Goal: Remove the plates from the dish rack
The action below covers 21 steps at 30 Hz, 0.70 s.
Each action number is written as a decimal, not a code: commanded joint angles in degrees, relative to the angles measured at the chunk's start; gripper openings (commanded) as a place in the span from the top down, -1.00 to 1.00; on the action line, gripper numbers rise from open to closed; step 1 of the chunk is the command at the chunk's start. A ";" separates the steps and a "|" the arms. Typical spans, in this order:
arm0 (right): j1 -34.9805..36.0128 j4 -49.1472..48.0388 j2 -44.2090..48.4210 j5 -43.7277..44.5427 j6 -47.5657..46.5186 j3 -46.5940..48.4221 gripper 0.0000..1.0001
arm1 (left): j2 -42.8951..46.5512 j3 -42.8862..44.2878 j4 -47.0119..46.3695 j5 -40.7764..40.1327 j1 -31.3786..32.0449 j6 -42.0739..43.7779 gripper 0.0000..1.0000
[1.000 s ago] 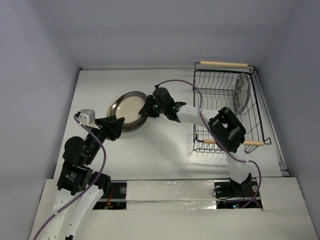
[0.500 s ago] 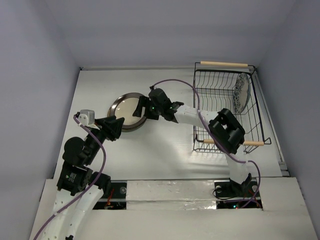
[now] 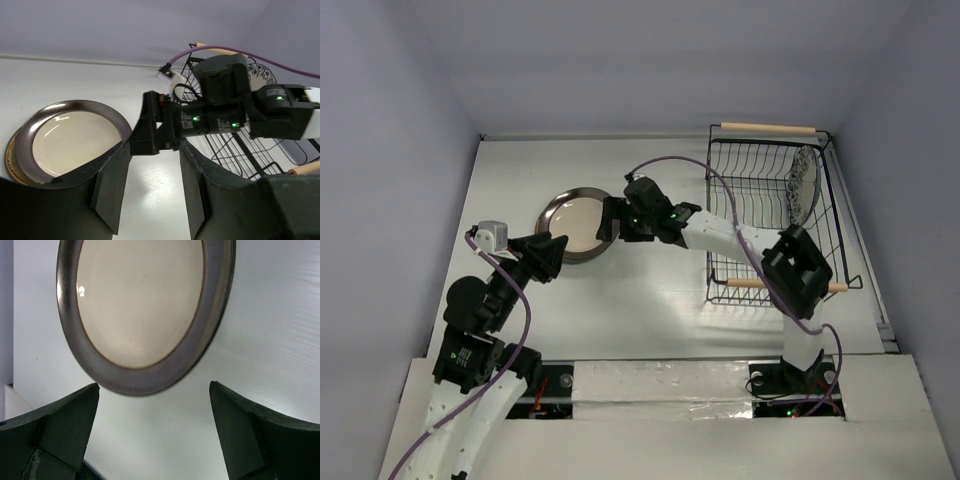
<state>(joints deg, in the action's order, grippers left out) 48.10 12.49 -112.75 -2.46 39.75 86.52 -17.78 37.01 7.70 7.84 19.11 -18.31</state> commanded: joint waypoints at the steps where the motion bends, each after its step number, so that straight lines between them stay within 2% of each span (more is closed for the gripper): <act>1: 0.68 2.01 7.01 5.07 -3.44 -3.18 -0.93 | 0.82 2.10 -1.64 0.16 -0.13 0.11 0.17; 3: 0.68 2.71 9.81 7.81 -3.97 -4.69 -0.84 | 0.90 2.01 -1.64 0.08 -0.13 0.11 0.17; 5: 0.68 4.37 15.61 14.65 -5.20 -6.27 -0.52 | 0.73 2.01 -1.55 0.25 -0.13 0.11 0.17; 6: 0.07 5.60 17.72 17.55 -5.55 -6.45 -0.04 | 0.64 2.01 -1.55 0.34 -0.13 0.11 0.17; 8: -2.46 8.94 24.92 26.07 -6.70 -7.59 0.48 | 0.64 2.01 -1.55 0.51 -0.13 0.11 0.17; 9: -4.05 9.74 27.38 28.28 -6.96 -8.12 0.90 | 0.73 2.01 -1.47 0.51 -0.13 0.11 0.17; 10: -5.80 10.79 29.76 31.60 -7.92 -8.64 1.00 | 0.82 2.01 -1.55 0.69 -0.13 0.02 0.17; 11: -7.82 11.41 33.78 33.20 -8.45 -9.00 1.00 | 0.90 2.01 -1.73 0.69 -0.13 0.02 0.17; 14: -18.27 13.17 37.68 38.57 -12.05 -9.53 1.00 | 1.34 2.01 -1.90 0.78 -0.13 0.02 0.17; 15: -23.17 13.52 38.30 40.24 -13.11 -9.27 1.00 | 1.52 2.01 -1.99 0.78 -0.13 0.02 0.17; 18: -29.27 15.63 37.34 45.34 -15.74 -6.81 1.00 | 1.70 2.01 -2.26 1.48 -0.13 -0.06 0.16; 20: -30.78 15.28 37.08 52.94 -17.94 -6.19 0.79 | 1.70 2.10 -2.34 1.74 -0.13 0.02 0.16; 21: -30.78 14.50 37.08 54.82 -19.43 -6.36 0.63 | 1.70 2.10 -2.26 1.83 -0.13 0.02 0.16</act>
<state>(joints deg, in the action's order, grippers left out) 16.78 24.56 -74.35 41.01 25.74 79.13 -16.67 37.01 7.75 8.54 19.11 -18.31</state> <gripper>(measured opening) 0.149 0.416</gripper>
